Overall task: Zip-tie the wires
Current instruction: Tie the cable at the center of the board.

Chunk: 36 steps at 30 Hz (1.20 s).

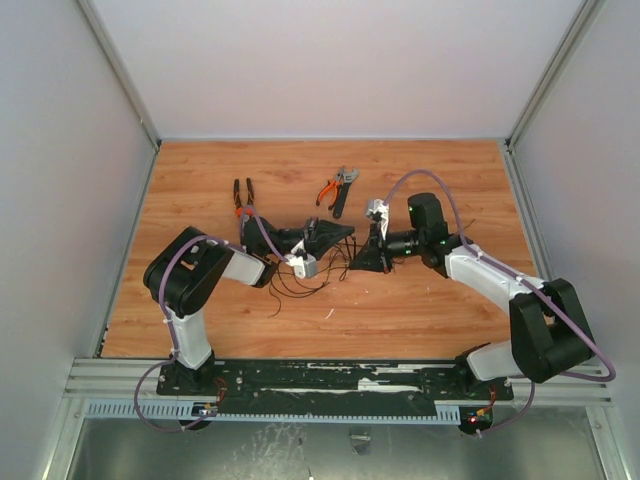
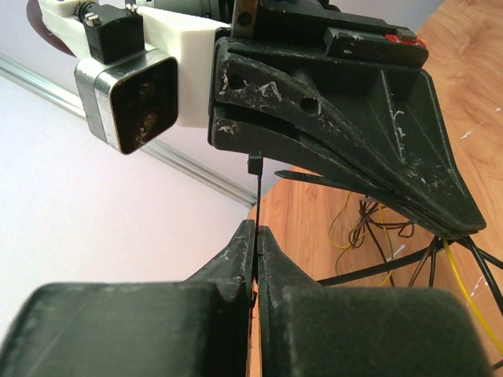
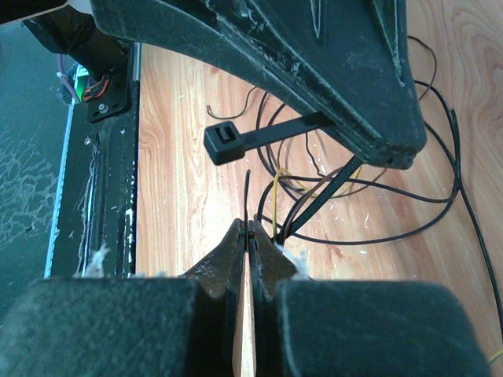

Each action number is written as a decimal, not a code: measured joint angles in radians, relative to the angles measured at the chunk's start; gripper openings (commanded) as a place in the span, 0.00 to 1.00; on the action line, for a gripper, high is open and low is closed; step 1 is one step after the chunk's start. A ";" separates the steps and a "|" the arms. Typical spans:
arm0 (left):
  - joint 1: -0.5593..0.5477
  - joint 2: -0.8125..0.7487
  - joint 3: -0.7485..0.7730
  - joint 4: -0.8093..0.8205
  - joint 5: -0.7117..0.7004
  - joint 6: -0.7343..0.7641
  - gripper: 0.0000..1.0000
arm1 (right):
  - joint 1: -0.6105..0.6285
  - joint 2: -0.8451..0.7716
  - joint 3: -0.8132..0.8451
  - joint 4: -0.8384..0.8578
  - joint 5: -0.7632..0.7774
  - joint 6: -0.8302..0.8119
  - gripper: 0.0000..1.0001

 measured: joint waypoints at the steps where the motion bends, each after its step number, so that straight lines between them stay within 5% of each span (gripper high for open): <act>1: 0.000 0.000 0.000 0.000 0.000 0.000 0.00 | 0.003 0.000 -0.004 0.000 0.004 0.000 0.00; 36: -0.005 0.005 0.000 0.000 -0.001 -0.004 0.00 | 0.005 -0.025 -0.007 -0.012 0.024 -0.013 0.00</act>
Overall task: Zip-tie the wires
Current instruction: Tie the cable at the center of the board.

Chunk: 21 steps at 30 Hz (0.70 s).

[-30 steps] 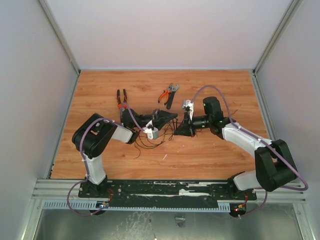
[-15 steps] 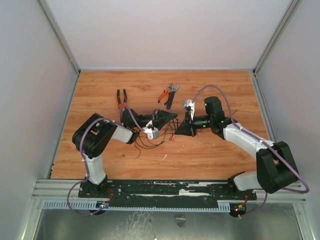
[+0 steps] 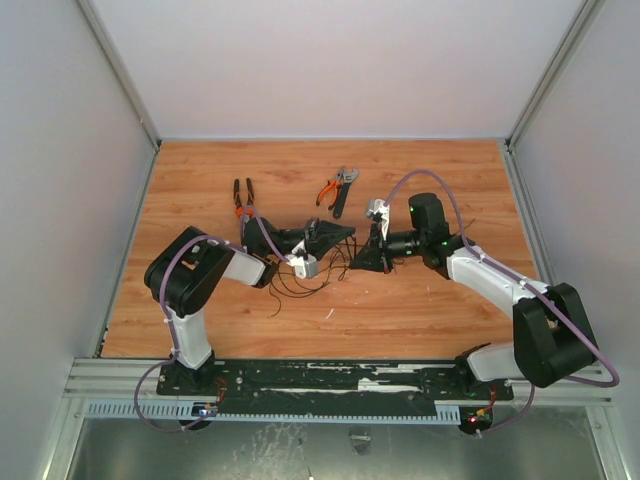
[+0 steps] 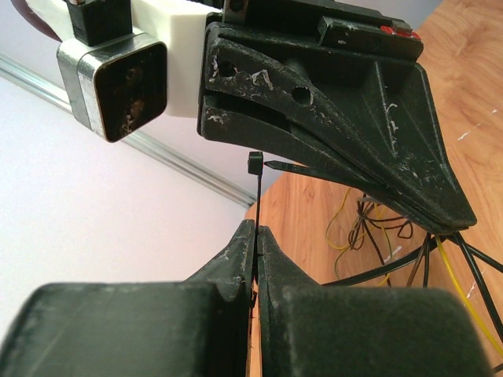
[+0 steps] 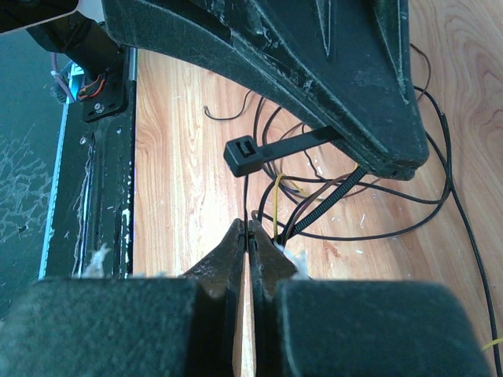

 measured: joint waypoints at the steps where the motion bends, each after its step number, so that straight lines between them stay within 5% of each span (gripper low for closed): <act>1: 0.000 0.000 0.000 0.000 0.000 0.000 0.00 | 0.000 0.000 0.000 0.000 -0.001 0.000 0.00; 21: 0.000 0.000 0.000 0.000 -0.007 0.000 0.00 | 0.000 -0.024 0.000 0.001 -0.010 0.000 0.00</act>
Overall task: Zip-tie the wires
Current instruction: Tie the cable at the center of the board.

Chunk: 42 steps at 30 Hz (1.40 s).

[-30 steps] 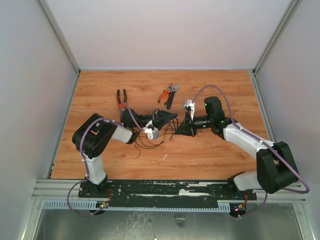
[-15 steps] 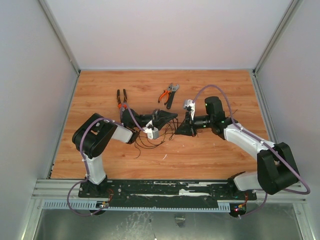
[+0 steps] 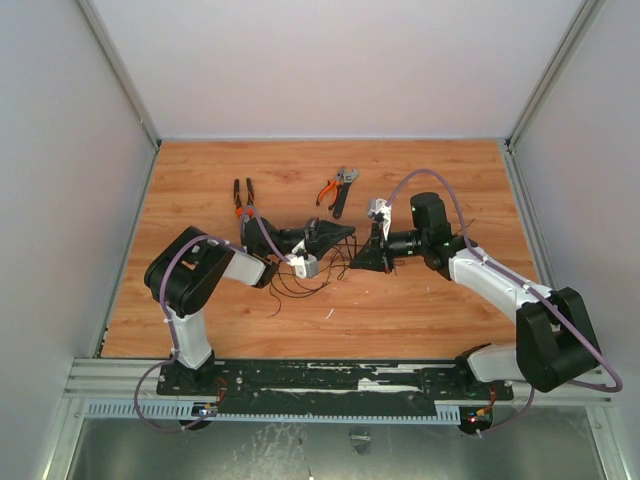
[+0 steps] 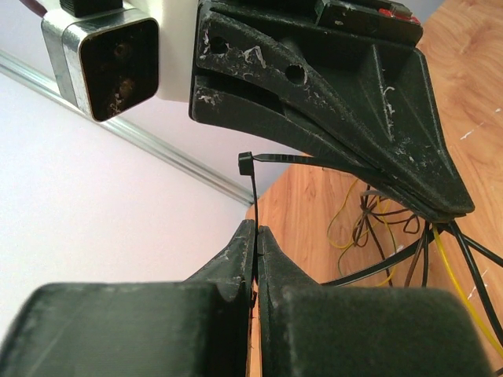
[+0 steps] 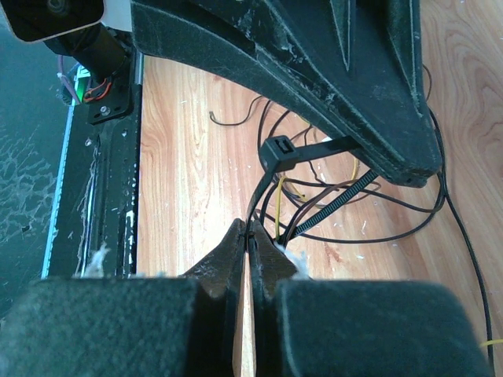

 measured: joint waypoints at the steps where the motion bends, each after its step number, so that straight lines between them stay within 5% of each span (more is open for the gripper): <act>1: 0.000 0.000 0.000 0.000 0.000 0.000 0.00 | 0.000 0.000 0.000 0.000 -0.001 0.000 0.00; 42: -0.006 0.000 0.000 0.000 0.001 -0.003 0.00 | 0.000 0.036 0.031 -0.056 -0.031 -0.007 0.00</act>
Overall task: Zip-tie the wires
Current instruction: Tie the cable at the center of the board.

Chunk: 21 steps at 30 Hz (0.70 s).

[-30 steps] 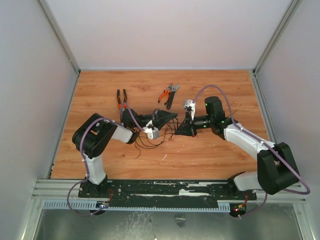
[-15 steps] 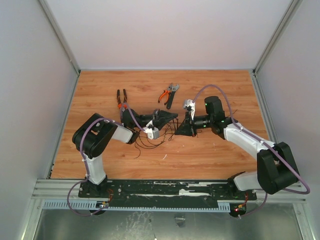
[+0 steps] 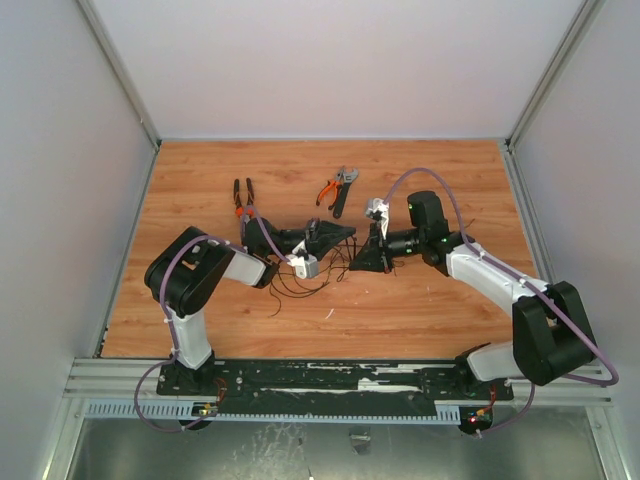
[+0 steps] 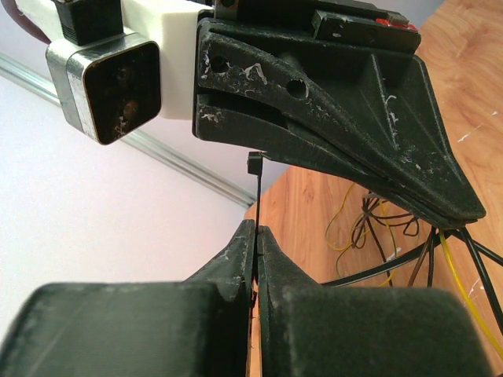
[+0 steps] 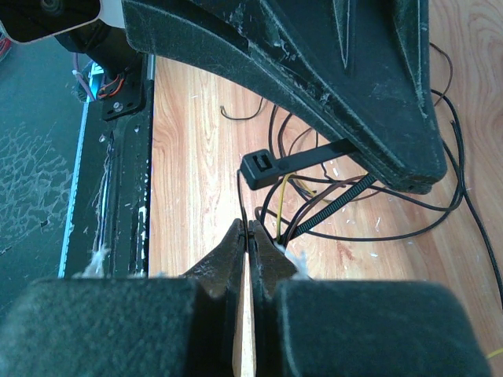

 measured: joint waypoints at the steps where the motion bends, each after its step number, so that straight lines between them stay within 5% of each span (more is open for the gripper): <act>1: 0.000 0.000 0.000 0.000 0.000 0.000 0.00 | 0.000 0.000 0.000 0.000 0.000 0.000 0.00; 21: 0.000 0.000 0.000 0.000 0.000 -0.011 0.00 | 0.000 0.005 -0.010 0.011 0.001 0.000 0.00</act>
